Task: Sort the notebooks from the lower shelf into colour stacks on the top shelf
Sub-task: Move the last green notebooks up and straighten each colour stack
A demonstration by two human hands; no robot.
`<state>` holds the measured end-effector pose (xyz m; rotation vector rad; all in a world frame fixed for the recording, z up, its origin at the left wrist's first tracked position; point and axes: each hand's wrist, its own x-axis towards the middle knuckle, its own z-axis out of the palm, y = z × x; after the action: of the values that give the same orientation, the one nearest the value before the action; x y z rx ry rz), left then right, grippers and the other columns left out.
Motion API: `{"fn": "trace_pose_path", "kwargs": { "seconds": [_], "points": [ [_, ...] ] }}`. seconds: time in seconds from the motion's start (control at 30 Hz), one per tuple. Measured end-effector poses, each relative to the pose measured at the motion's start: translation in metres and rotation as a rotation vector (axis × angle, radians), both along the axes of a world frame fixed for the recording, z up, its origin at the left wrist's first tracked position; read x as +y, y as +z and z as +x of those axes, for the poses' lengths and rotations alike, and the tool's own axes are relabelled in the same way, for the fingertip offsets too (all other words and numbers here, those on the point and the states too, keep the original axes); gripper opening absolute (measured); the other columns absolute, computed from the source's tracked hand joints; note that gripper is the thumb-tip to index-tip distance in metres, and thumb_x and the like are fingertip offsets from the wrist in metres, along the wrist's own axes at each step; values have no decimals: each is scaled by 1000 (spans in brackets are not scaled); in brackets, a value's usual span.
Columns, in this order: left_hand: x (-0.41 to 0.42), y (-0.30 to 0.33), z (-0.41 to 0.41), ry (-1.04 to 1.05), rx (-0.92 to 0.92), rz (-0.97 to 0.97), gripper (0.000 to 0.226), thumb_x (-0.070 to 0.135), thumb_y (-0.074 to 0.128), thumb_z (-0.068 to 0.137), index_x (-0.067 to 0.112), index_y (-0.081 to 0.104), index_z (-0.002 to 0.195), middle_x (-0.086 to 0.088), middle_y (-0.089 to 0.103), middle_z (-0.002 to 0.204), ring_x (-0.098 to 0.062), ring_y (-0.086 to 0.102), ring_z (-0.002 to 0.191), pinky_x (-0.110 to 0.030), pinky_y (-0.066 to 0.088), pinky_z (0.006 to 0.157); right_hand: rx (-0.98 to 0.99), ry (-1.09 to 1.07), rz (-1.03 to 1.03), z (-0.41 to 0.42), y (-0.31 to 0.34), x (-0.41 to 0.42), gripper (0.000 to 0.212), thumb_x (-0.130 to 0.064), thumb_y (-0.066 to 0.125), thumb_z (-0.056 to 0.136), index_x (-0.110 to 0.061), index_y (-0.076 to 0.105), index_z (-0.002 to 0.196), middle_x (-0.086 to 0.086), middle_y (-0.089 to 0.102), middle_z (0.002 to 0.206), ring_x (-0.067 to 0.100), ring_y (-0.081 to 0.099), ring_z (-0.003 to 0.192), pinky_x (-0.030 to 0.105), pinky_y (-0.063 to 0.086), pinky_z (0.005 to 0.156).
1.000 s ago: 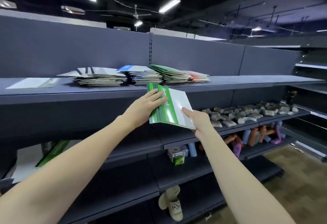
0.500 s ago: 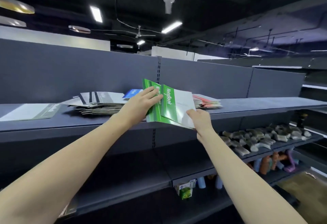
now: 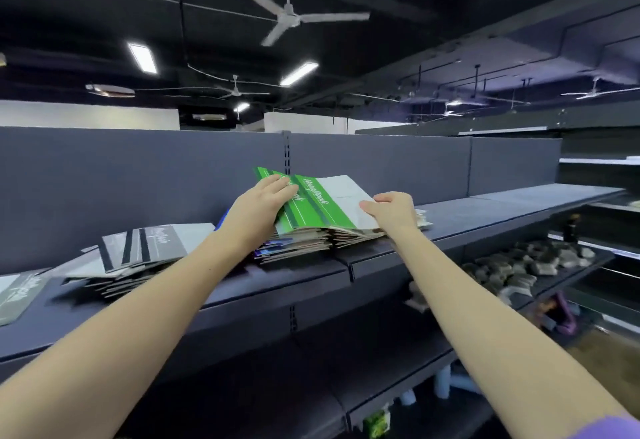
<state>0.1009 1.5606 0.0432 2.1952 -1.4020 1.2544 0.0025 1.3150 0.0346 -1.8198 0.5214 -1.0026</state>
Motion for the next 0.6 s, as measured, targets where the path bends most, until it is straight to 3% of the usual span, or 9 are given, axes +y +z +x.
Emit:
{"fn": "trace_pose_path", "kwargs": {
  "seconds": [0.1,0.2,0.3,0.37,0.5,0.6],
  "points": [
    [1,6,12,42,10,5,66,-25,54,75,3,58,134,-13,56,139,-33,46,134,-45,49,97,101,-32,-47,22,14,-15,15,-18,75,80,-6,71,87,11,68,87,32,61,90,31,47,69],
    [8,9,26,107,28,7,66,-23,55,74,4,58,135,-11,56,139,-32,46,134,-46,52,94,244,-73,-116,45,18,-26,25,-13,67,80,-16,45,68,6,51,75,29,50,77,27,33,51],
    [14,6,38,157,68,17,62,-21,57,75,6,61,131,-10,59,135,-31,50,130,-48,55,86,388,-117,-204,66,13,-35,10,-13,62,82,-12,53,87,10,65,94,32,62,90,29,45,67],
    [19,5,44,207,107,-4,57,-14,63,79,8,62,131,-8,59,135,-30,51,129,-47,56,84,461,-129,-274,76,11,-36,12,-14,60,85,-13,57,96,11,67,109,32,63,100,33,49,78],
    [27,1,55,263,179,-102,53,14,79,82,14,61,132,-4,58,138,-28,51,129,-45,53,91,568,-218,-466,87,17,-29,34,-19,54,91,-15,58,124,11,57,134,31,50,125,38,41,99],
    [30,3,55,305,187,-207,49,10,73,87,18,60,133,0,59,136,-26,52,126,-42,52,90,564,-172,-538,94,22,-25,34,-19,53,91,-15,57,125,13,55,135,33,49,126,40,40,102]
  ]
}}
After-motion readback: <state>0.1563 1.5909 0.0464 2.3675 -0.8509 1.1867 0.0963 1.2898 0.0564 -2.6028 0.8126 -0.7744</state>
